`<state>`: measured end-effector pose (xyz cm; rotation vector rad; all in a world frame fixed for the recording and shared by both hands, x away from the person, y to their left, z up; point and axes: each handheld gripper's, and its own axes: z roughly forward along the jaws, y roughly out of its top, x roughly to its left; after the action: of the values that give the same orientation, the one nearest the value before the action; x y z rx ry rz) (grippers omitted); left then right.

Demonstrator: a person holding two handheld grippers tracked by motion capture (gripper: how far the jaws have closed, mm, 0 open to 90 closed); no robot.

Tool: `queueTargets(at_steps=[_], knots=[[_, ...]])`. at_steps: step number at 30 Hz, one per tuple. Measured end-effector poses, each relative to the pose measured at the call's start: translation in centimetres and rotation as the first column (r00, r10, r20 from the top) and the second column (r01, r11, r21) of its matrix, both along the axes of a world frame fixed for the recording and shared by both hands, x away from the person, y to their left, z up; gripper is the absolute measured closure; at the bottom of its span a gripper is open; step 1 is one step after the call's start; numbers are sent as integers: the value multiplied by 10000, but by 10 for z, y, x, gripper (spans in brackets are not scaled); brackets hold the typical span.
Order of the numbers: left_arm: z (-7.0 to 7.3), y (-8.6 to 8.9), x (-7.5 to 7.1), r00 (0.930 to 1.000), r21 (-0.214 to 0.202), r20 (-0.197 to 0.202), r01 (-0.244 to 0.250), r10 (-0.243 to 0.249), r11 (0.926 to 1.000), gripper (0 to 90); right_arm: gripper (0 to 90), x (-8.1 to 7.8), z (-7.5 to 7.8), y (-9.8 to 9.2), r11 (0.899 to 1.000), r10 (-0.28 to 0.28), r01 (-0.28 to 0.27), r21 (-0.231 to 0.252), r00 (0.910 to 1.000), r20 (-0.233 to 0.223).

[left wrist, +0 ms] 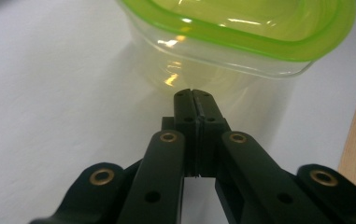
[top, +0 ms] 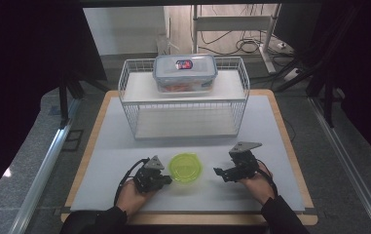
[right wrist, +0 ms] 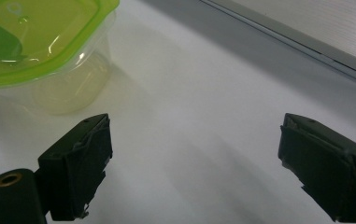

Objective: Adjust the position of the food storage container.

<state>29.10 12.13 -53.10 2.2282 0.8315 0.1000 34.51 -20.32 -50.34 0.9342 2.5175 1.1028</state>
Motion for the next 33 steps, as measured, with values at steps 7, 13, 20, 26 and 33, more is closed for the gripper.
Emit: queueTargets(at_steps=[7, 13, 20, 26, 33], knots=[[-1, -15, 1, 9999, 84, 68, 147, -148, 9999, 899, 100, 0, -1, 0, 10000, -6, 6, -7, 10000, -68], [1, -12, -1, 9999, 162, 130, 71, -73, 9998, 875, 100, 0, -1, 0, 10000, -6, 6, -9, 9999, -106], [11, 11, -6, 9955, 190, 709, -638, 623, 9978, 726, 100, 1, 0, -1, 10000, 4, -3, 37, 9999, -155], [20, 26, -16, 9844, 35, 1439, -1024, 1008, 9947, 501, 97, 0, 2, -2, 9998, -1, 4, 207, 9999, -158], [23, 38, -30, 9662, 24, 2345, -1104, 1068, 9939, 239, 80, -3, 7, -4, 9981, -197, 193, 579, 9998, 73]])
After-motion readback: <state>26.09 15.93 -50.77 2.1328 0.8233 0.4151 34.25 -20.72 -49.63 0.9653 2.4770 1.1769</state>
